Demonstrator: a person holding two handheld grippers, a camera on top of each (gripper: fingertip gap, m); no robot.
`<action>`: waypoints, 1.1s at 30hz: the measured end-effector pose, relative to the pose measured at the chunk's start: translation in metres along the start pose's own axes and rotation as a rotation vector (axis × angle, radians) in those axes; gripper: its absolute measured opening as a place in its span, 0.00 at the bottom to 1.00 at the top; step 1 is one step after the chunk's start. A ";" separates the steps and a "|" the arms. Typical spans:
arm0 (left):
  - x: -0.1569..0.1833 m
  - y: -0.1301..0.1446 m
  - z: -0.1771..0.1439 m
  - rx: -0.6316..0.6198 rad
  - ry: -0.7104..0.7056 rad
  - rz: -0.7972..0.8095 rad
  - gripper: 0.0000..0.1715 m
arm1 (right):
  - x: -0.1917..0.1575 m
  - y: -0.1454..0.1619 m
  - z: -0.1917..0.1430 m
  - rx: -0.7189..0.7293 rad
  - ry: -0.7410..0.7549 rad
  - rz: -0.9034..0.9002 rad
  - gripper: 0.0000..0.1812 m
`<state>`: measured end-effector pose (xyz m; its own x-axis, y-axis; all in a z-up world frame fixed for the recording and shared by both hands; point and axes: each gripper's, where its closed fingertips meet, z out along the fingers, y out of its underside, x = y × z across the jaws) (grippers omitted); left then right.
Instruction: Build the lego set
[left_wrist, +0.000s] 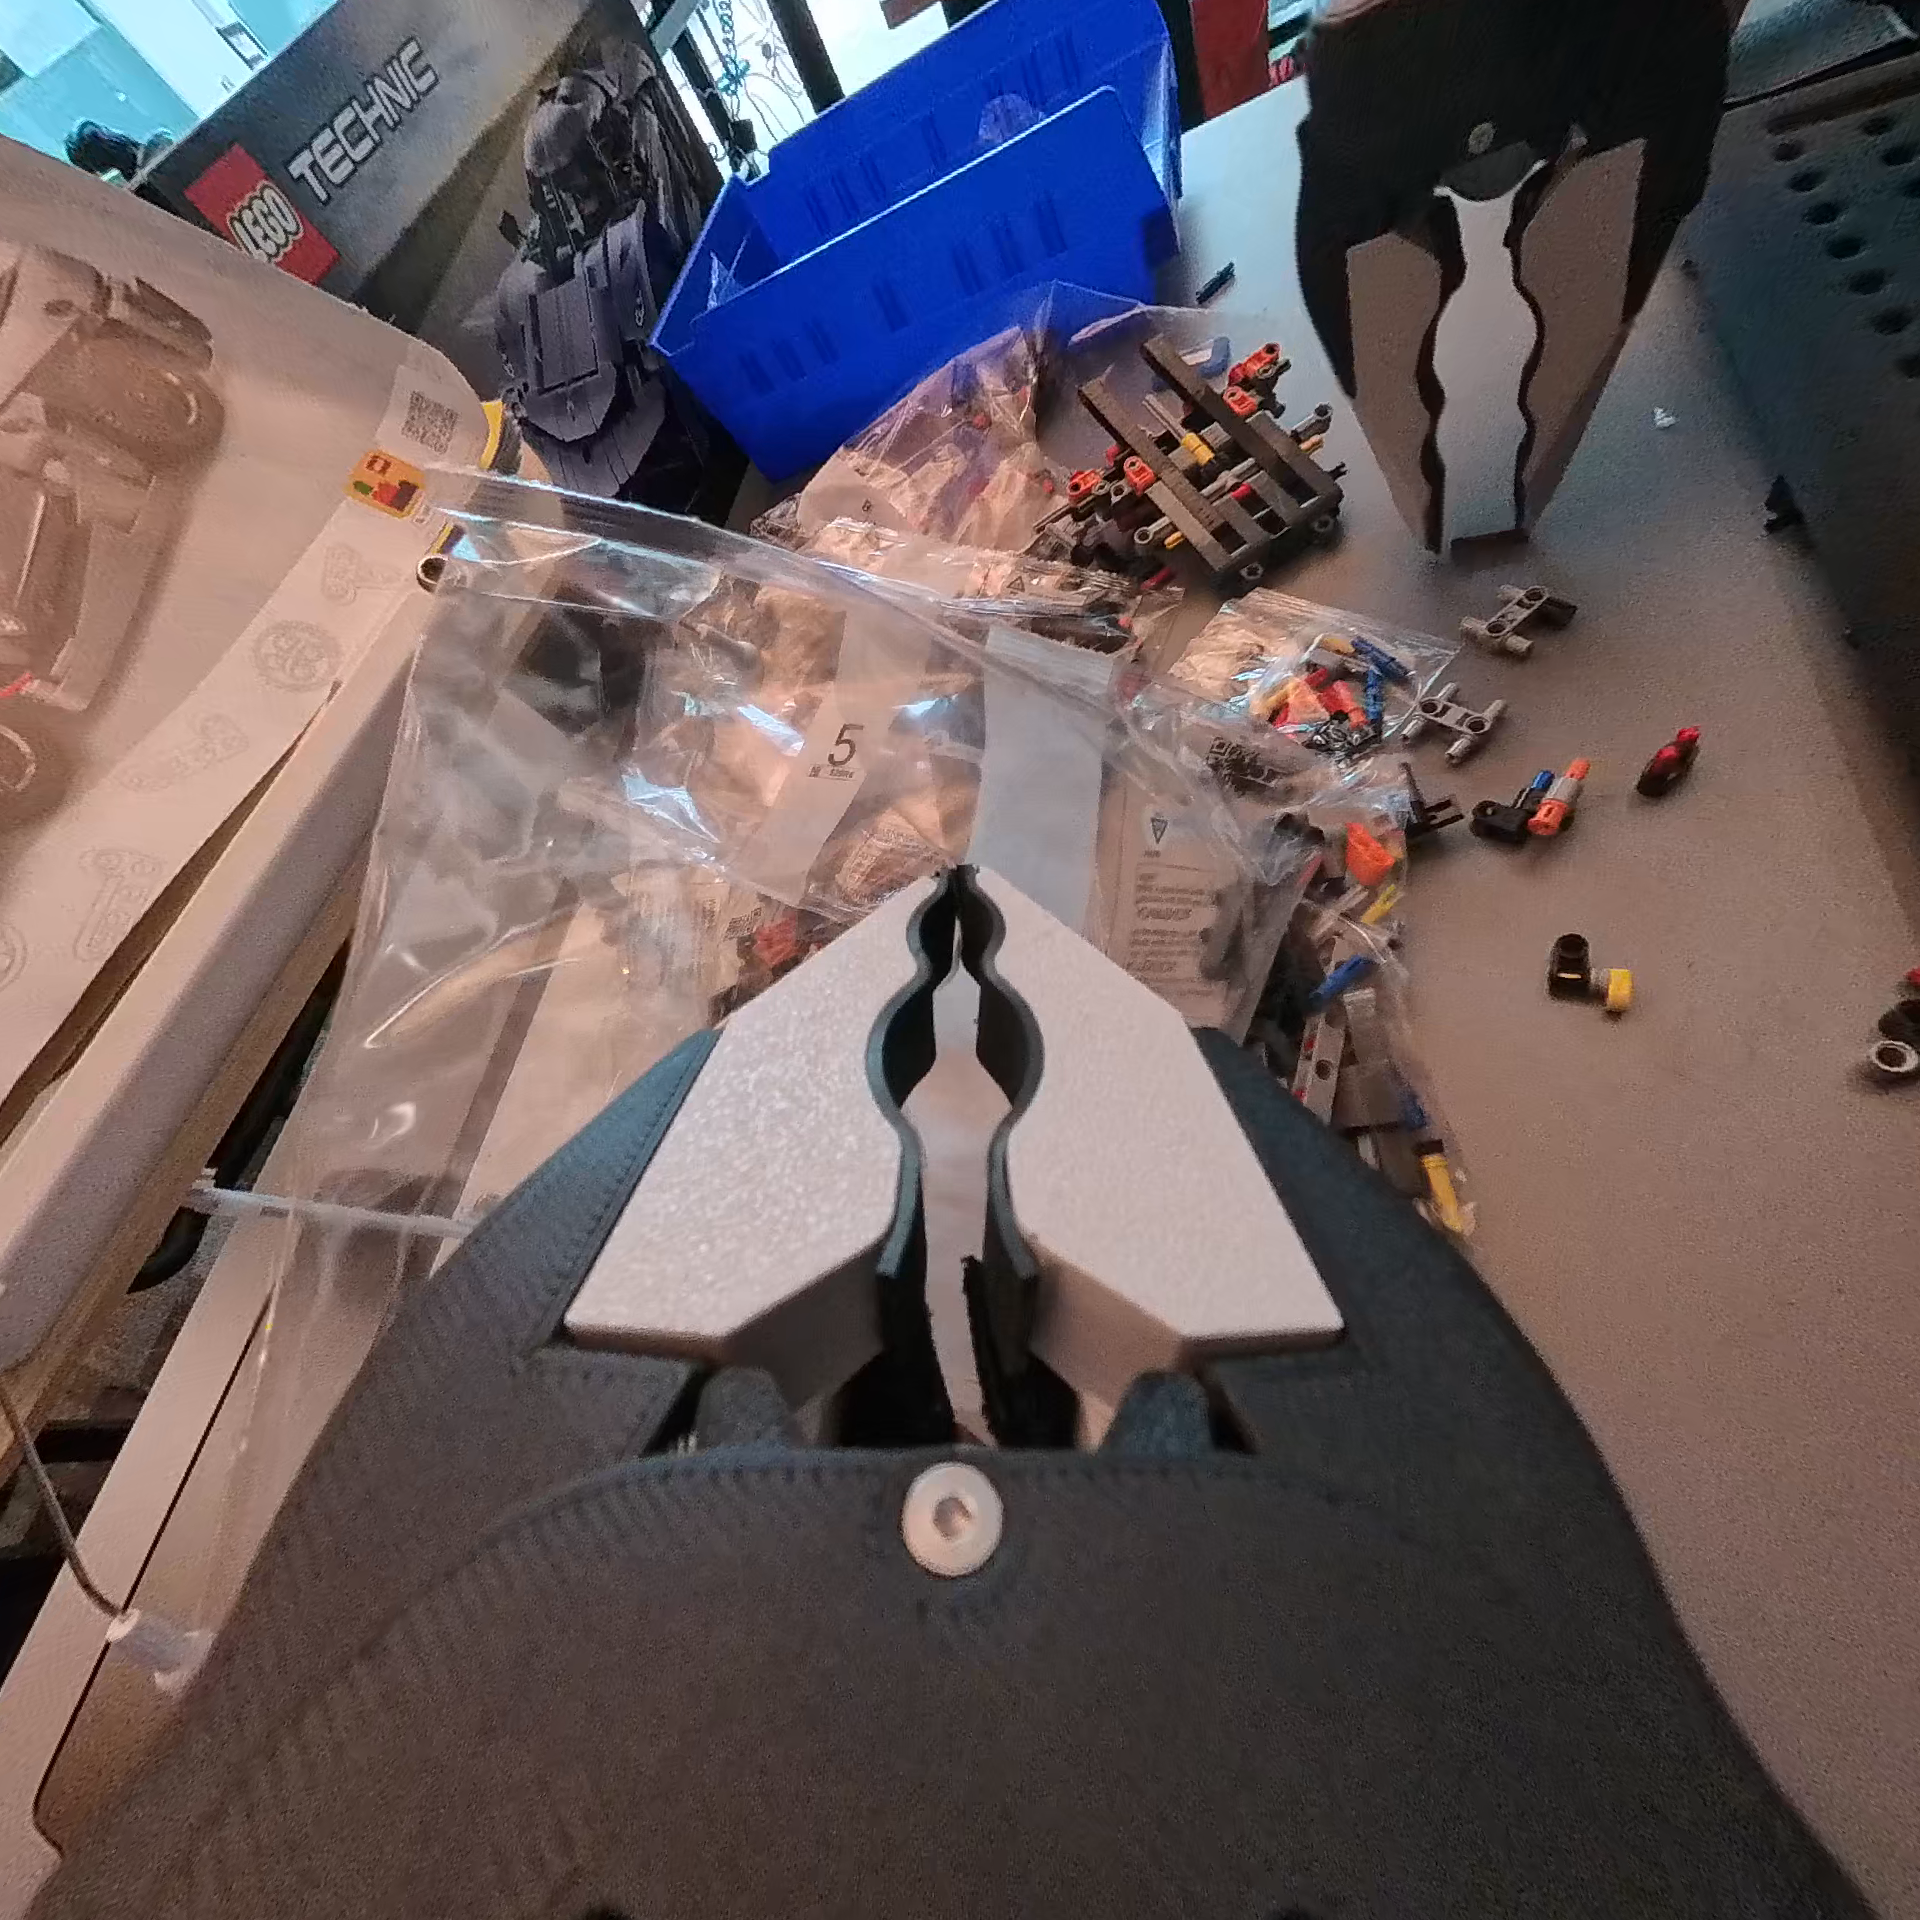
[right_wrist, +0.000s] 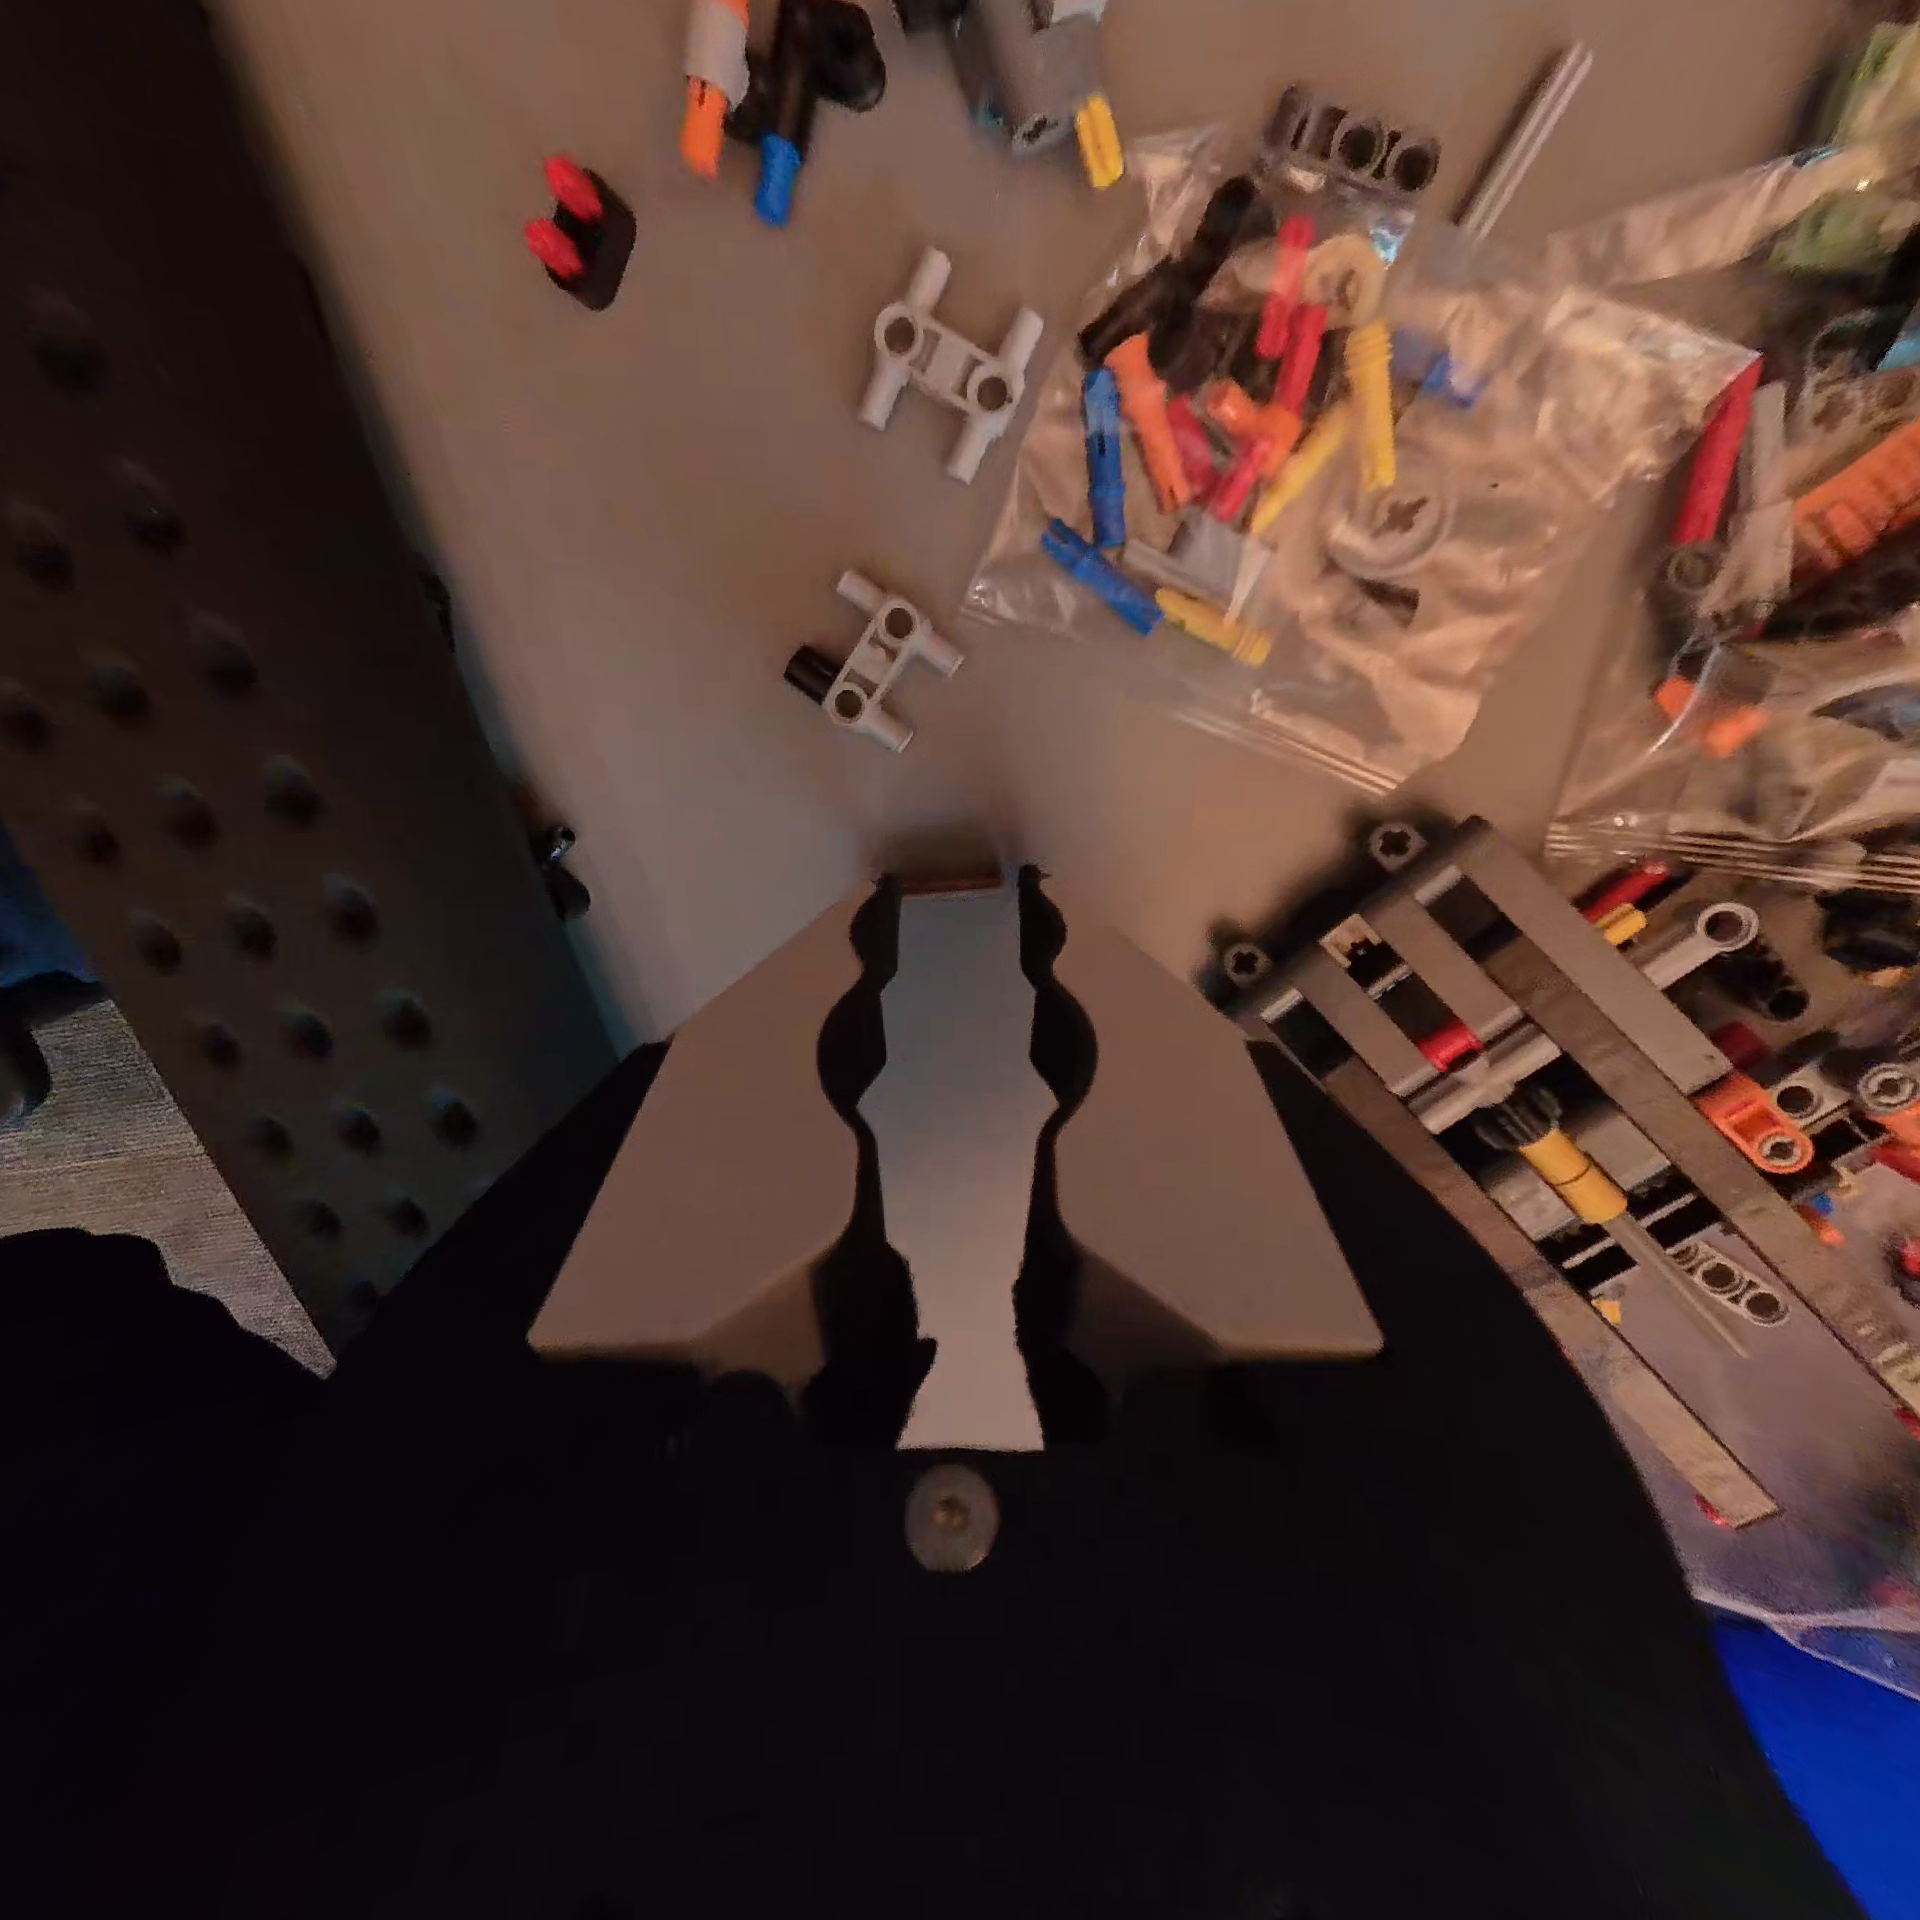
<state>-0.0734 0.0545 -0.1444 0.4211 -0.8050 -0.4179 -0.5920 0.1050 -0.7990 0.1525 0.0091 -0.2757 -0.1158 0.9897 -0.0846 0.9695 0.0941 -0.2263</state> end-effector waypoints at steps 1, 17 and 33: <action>0.000 0.000 0.000 0.000 0.000 -0.001 0.00 | 0.000 0.001 0.000 -0.002 0.006 0.003 0.11; 0.000 0.000 -0.002 -0.005 -0.001 0.004 0.00 | -0.002 -0.005 -0.005 0.122 0.015 0.174 0.08; 0.000 0.001 -0.002 -0.010 -0.001 0.006 0.00 | 0.011 0.002 -0.011 0.149 0.142 0.409 0.09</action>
<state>-0.0751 0.0532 -0.1443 0.4184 -0.8038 -0.4230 -0.6012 0.1039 -0.7923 0.1559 0.0209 -0.2660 0.3104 0.9484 -0.0647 0.8867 -0.3134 -0.3398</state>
